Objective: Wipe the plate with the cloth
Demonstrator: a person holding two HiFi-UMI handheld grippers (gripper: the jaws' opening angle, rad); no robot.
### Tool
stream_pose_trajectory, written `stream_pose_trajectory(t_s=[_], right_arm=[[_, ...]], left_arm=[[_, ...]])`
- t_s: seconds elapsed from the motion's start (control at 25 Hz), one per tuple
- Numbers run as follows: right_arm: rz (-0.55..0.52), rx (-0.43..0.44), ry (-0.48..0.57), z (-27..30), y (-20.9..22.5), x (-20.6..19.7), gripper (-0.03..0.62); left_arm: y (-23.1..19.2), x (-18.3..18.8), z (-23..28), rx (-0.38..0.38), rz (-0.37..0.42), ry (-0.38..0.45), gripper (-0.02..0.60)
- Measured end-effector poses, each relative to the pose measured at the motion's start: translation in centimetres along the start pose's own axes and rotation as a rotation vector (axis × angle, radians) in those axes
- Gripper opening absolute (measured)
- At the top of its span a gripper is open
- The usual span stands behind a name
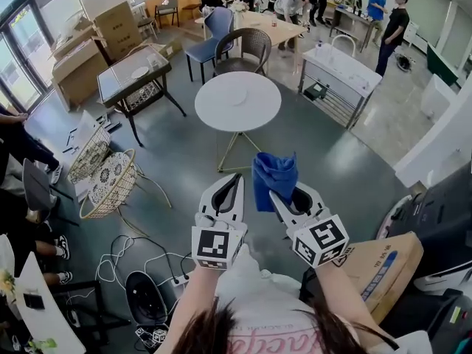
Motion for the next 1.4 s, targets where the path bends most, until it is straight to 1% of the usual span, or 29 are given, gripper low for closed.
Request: stream_pose_trajectory(t_s=[0.2, 0.52, 0.76, 0.96, 1.16, 1.4], right_arm=[[0.003, 0.016, -0.019, 2.6, 1.0, -0.5, 0.133], [0.014, 0.006, -0.034, 10.1, 5.0, -0.4, 0.133], [0.019, -0.016, -0.032, 16.2, 7.4, -0.3, 0.133], [0.032, -0.050, -0.027, 20.1, 9.2, -0.3, 0.133], [0.043, -0.049, -0.036, 22.8, 10.9, -0.5, 0.133], [0.067, -0.051, -0.045, 26.0, 14.1, -1.4, 0.133]], left_arm=[[-2.5, -0.3, 1.8, 0.014, -0.009, 0.000, 0.008], [-8.6, 0.1, 7.9, 0.029, -0.032, 0.017, 0.008], [-13.8, 0.3, 12.5, 0.016, -0.036, 0.011, 0.008], [-17.1, 0.1, 15.7, -0.021, -0.040, -0.013, 0.008], [-19.1, -0.3, 18.5, -0.055, -0.086, -0.046, 0.008], [-21.1, -1.2, 22.1, -0.040, -0.096, -0.069, 0.008]])
Point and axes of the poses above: the fingertips, and each gripper's own axes: z forward along the fingers, y to its right, x out of its top, the point moved 8 cm from there along -z, backward along the fingers, and after that the axes turned 11 degrees about -z, right-handed, at the moved point
